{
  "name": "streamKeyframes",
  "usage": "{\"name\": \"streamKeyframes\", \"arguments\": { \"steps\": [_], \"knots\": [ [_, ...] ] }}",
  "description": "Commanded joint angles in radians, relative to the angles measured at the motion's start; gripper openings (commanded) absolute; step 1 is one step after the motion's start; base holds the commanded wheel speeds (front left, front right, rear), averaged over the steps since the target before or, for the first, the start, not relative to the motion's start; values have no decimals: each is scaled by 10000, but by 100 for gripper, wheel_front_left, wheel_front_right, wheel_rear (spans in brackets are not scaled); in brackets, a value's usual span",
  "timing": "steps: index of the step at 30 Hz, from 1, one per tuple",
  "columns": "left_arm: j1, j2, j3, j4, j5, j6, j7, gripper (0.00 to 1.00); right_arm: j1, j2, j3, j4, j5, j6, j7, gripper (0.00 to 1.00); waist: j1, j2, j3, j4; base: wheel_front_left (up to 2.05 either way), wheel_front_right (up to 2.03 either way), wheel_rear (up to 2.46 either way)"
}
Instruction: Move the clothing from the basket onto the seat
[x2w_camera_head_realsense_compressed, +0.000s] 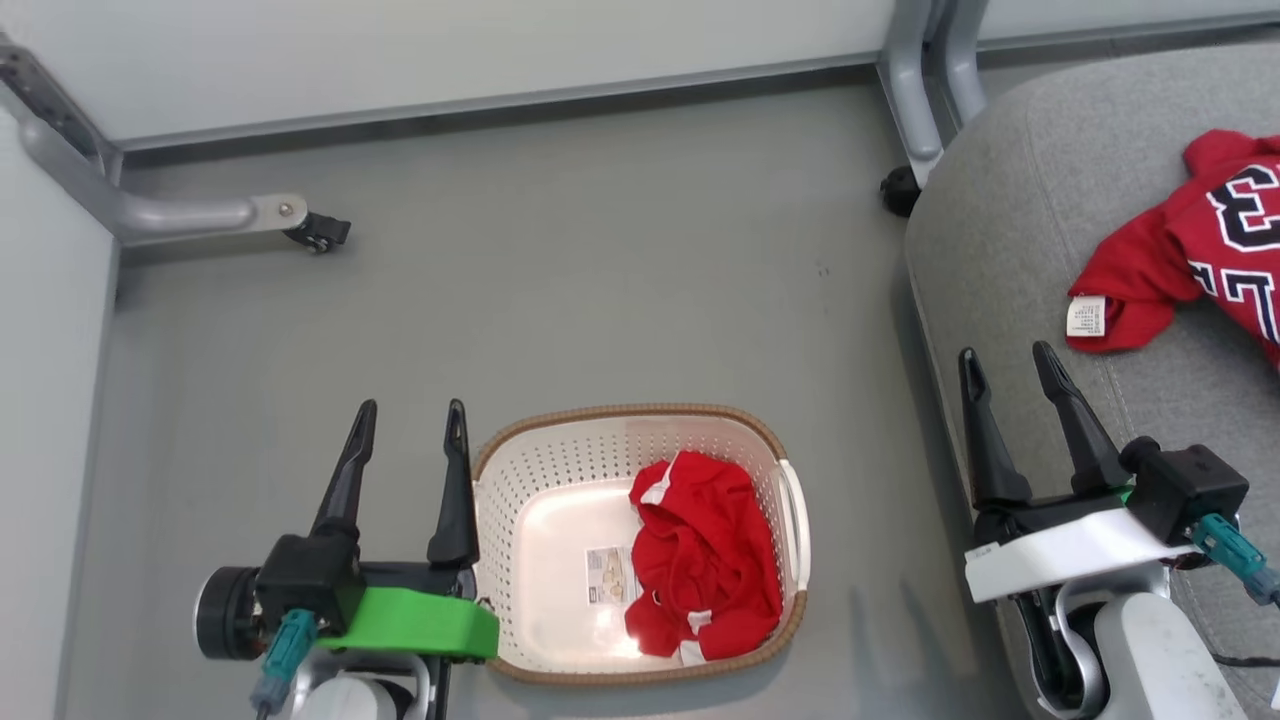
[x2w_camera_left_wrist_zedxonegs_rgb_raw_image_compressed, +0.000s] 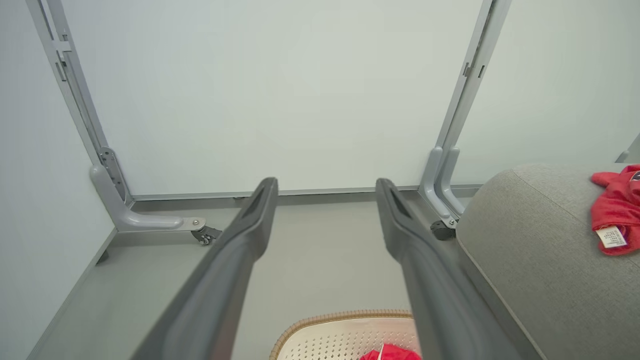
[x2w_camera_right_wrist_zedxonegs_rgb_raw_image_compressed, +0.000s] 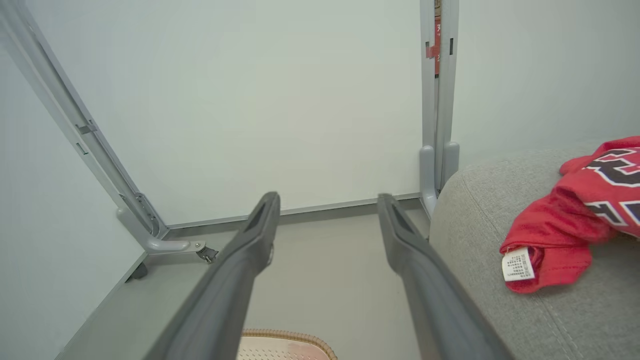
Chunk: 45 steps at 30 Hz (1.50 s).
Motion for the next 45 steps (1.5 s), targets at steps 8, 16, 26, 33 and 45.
{"name": "streamKeyframes", "arguments": {
  "steps": [8, 16, 26, 33, 45],
  "knots": [
    [1133, 6, 488, -649, 26, -42, -4, 100, 1274, -45, -170, -189, 306, -10, -5, 100, 0, 0, -1235, 245, 0, 0, 0],
    [1843, 5, 617, -650, 182, -149, -4, 100, 1955, -44, -47, -268, -1, -10, -5, 100, 0, 0, -1746, 17, 0, 0, 0],
    [2272, 6, 632, -483, 318, -176, -4, 100, 2292, -44, 278, -240, -392, -10, -5, 100, 0, 0, -2165, -138, 0, 0, 0],
    [2377, 6, 591, -416, 266, -108, -4, 100, 2407, -44, 349, -199, -458, -10, -5, 100, 0, 0, -2304, -142, 0, 0, 0],
    [2447, 6, 451, -307, 233, -17, -4, 100, 2416, -44, 464, -148, -493, -10, -5, 100, 0, 0, -2357, -252, 0, 0, 0]
  ]
}}
